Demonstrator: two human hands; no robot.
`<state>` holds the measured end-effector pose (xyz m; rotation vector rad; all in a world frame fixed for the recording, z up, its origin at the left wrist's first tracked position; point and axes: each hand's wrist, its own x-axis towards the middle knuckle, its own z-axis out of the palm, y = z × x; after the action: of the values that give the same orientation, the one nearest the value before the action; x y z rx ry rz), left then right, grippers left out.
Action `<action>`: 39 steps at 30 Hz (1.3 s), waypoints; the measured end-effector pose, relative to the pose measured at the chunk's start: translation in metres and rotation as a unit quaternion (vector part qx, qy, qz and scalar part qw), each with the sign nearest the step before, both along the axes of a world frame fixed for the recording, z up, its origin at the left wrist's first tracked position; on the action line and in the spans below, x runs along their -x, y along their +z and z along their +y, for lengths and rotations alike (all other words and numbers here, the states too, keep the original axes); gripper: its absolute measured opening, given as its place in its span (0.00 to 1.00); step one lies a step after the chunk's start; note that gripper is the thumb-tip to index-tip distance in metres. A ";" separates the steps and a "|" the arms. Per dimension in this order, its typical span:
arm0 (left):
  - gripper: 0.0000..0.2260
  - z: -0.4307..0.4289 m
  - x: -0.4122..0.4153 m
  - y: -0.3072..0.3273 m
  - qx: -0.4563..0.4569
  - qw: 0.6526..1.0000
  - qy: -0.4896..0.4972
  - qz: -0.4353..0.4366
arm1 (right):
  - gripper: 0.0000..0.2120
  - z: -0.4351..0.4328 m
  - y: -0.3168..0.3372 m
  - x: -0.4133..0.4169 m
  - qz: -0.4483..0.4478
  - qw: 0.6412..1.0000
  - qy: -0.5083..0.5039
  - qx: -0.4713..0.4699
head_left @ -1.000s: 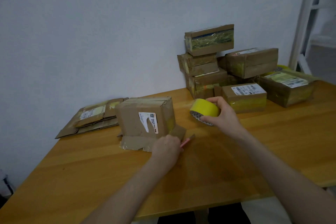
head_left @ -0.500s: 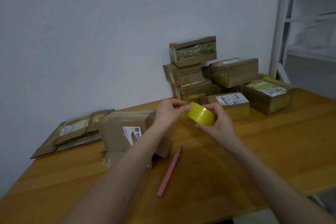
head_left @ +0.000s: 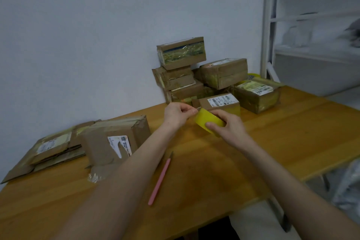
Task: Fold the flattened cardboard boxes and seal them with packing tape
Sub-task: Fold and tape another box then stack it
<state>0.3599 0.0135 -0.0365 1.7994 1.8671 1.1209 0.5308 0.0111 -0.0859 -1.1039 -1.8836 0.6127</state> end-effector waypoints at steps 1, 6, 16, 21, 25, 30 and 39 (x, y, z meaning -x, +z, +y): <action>0.08 0.000 0.001 -0.001 0.000 0.998 -0.004 0.056 | 0.20 0.000 0.001 -0.002 -0.033 0.999 -0.013 0.005; 0.13 -0.011 0.023 0.004 -0.039 0.973 0.053 0.220 | 0.23 -0.014 0.007 -0.004 -0.297 0.952 -0.078 0.017; 0.16 -0.061 0.191 0.033 -0.051 0.945 0.250 0.205 | 0.23 -0.036 0.050 0.135 -0.113 0.993 0.027 -0.019; 0.23 -0.060 0.234 0.015 0.082 0.959 0.237 0.133 | 0.32 -0.043 0.054 0.235 -0.168 0.981 0.066 0.074; 0.21 -0.057 0.251 -0.004 0.123 0.951 0.242 0.147 | 0.34 -0.034 0.031 0.258 -0.172 0.974 0.029 0.148; 0.21 -0.076 0.253 -0.011 0.115 0.951 0.279 0.063 | 0.32 -0.020 0.027 0.267 -0.064 0.972 0.014 0.224; 0.27 -0.098 0.247 -0.013 0.145 0.941 0.287 -0.105 | 0.18 -0.013 0.021 0.268 0.011 0.941 0.036 0.336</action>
<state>0.1126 -0.0840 -0.0499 0.9554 2.3387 1.0801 0.2630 -0.0016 -0.0647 -1.4364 -1.7349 1.3717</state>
